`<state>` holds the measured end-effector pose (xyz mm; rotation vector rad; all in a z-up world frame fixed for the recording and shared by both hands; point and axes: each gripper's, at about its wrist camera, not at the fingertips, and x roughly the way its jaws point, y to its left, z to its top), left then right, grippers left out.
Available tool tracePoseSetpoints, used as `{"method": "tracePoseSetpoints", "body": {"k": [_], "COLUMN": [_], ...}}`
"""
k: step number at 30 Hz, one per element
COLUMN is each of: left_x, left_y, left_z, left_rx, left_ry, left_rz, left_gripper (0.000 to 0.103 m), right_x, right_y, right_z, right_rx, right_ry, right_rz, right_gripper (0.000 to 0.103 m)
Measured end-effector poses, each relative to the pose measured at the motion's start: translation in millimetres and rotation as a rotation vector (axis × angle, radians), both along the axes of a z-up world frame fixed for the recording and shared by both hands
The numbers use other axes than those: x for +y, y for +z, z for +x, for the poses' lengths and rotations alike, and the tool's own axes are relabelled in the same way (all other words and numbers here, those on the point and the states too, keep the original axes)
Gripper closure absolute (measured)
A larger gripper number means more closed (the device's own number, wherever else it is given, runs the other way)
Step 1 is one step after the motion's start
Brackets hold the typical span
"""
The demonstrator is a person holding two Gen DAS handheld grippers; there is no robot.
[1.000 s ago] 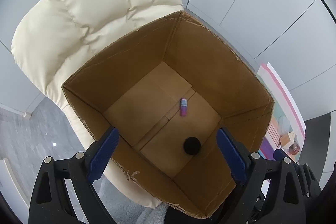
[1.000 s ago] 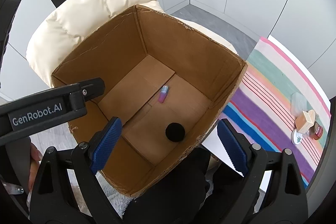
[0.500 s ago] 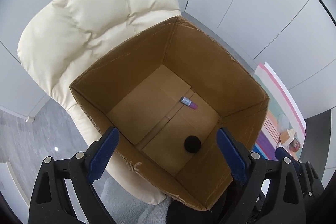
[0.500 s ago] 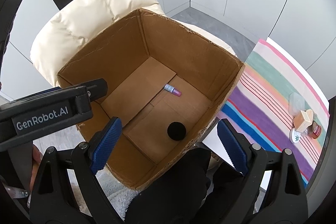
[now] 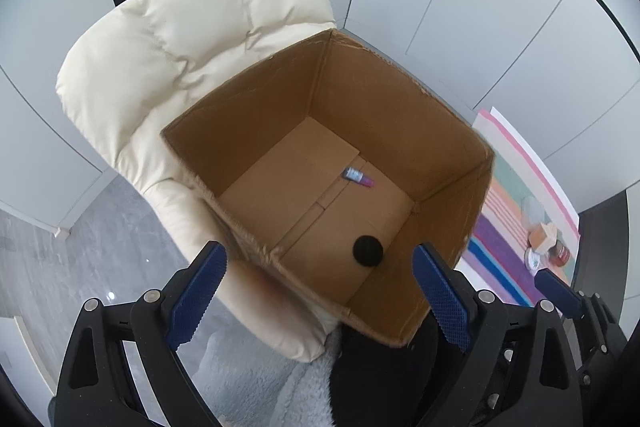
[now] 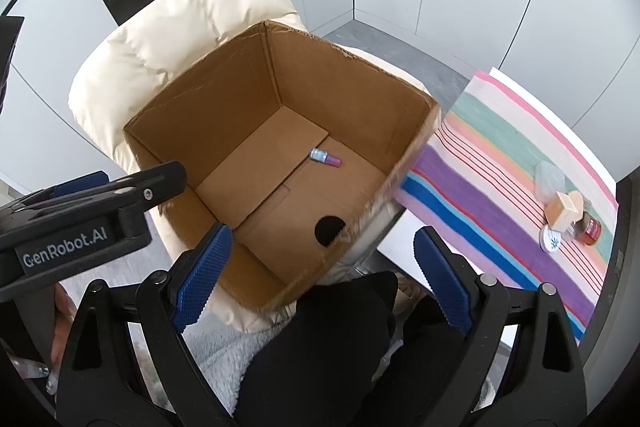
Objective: Organize objects
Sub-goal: 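Withdraw both open tools from the box back toward the table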
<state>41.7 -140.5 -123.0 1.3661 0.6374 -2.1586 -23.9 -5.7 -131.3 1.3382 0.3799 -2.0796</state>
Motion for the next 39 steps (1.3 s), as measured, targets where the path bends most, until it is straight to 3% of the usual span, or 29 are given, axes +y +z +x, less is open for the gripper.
{"method": "tracePoseSetpoints", "body": {"k": [7, 14, 25, 39], "left_x": [22, 40, 94, 198], "left_y": [-3, 8, 13, 16], "left_z": [26, 26, -1, -49], "left_rx": [-0.007, 0.009, 0.019, 0.020], "left_ry": [-0.042, -0.083, -0.214, -0.449], "left_rz": [-0.023, -0.038, -0.041, -0.048], "left_gripper": [0.008, 0.008, 0.008, 0.008], "right_x": [26, 46, 93, 210], "right_y": [-3, 0, 14, 20], "right_z": [25, 36, 31, 14], "right_rx": [0.010, 0.017, 0.044, 0.042], "right_ry": [0.001, -0.025, -0.125, -0.371], "right_rz": [0.038, 0.040, 0.025, 0.013], "right_gripper": [0.009, 0.009, 0.009, 0.009]}}
